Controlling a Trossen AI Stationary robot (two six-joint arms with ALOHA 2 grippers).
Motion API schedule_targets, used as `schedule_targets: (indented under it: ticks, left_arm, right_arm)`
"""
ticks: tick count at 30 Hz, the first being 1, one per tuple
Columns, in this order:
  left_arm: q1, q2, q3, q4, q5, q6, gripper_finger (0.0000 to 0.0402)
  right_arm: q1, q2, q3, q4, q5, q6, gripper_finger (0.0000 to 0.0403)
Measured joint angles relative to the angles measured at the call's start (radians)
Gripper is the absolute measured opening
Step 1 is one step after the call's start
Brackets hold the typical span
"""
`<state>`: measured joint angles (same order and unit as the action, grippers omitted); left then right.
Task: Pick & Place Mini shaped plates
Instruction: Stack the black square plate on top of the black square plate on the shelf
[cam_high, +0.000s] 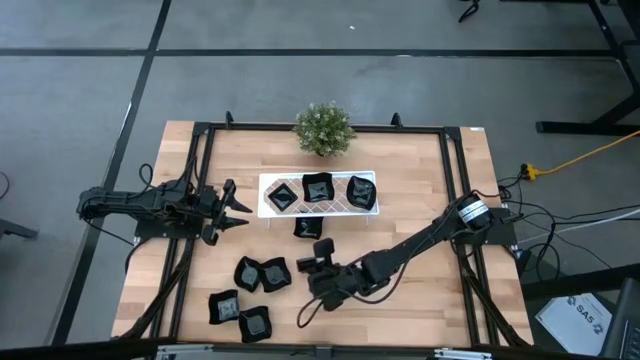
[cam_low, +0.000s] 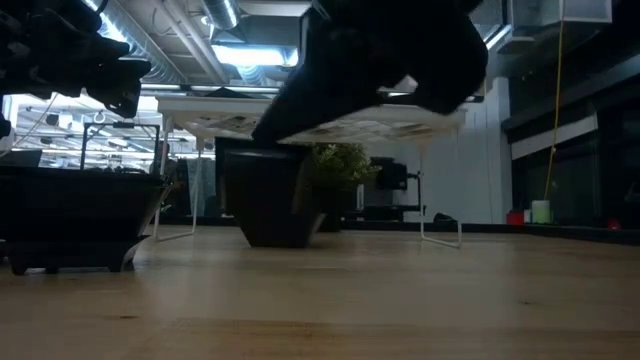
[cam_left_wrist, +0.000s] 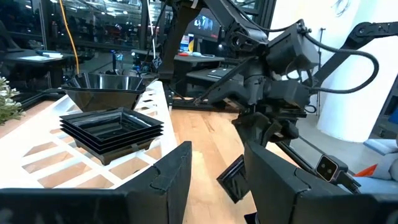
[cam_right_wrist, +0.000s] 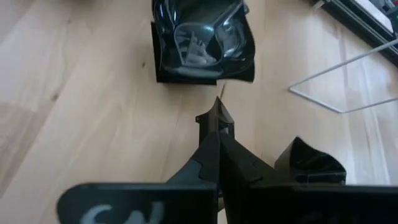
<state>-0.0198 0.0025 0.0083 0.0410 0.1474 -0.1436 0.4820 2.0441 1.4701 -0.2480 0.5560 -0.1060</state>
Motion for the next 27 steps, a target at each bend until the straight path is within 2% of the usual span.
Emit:
schedule_targets:
  ticks: [10, 14, 27]
  left_arm:
    - [0.0, 0.0, 0.0, 0.0, 0.0, 0.0, 0.0143]
    - [0.0, 0.0, 0.0, 0.0, 0.0, 0.0, 0.0143]
    - [0.0, 0.0, 0.0, 0.0, 0.0, 0.0, 0.0143]
  right_arm:
    - [-0.004, 0.0, 0.06, -0.057, -0.004, 0.025, 0.0]
    - [-0.016, 0.002, 0.045, -0.106, -0.036, 0.099, 0.0]
    - [-0.014, 0.055, 0.026, -0.085, -0.078, 0.148, 0.0]
